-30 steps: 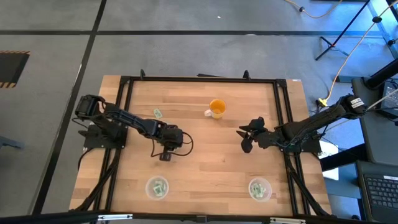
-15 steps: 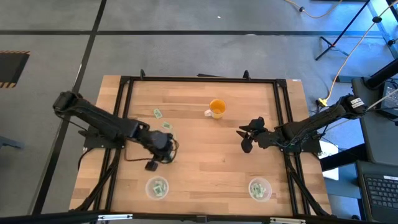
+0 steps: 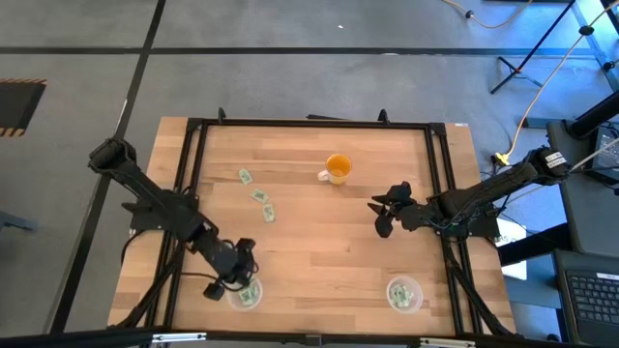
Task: Pick and place items into bin
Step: Put the stevia packet into the left transparent bin
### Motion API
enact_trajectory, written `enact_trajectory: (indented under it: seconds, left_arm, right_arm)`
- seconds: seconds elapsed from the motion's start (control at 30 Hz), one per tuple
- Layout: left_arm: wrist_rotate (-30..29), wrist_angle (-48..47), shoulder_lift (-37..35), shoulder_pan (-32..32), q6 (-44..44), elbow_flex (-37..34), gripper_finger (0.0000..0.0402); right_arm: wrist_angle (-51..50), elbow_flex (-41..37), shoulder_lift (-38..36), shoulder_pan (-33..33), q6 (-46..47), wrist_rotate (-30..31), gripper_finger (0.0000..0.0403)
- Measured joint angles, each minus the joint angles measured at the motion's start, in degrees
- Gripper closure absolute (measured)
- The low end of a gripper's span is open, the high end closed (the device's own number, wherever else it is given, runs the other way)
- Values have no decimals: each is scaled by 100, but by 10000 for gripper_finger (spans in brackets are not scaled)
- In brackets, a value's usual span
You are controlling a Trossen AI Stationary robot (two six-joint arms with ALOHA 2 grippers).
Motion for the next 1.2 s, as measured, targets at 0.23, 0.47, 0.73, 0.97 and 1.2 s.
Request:
enact_trajectory:
  seconds: [0.23,0.47,0.73,0.97,1.2]
  left_arm:
    - [-135,493,711,-397,-379,0,399]
    - [-225,715,1153,-507,-600,0,398]
    - [-432,724,1155,-504,-736,0,371]
    - [-138,650,1094,-453,-738,2,346]
    - [-55,416,458,-86,-718,2,346]
  right_arm:
    - [7,0,0,0,0,1,268]
    - [2,0,0,1,0,1,268]
    - [0,0,0,2,1,1,268]
    - [-7,0,0,2,2,1,268]
    - [-2,0,0,2,7,-34,268]
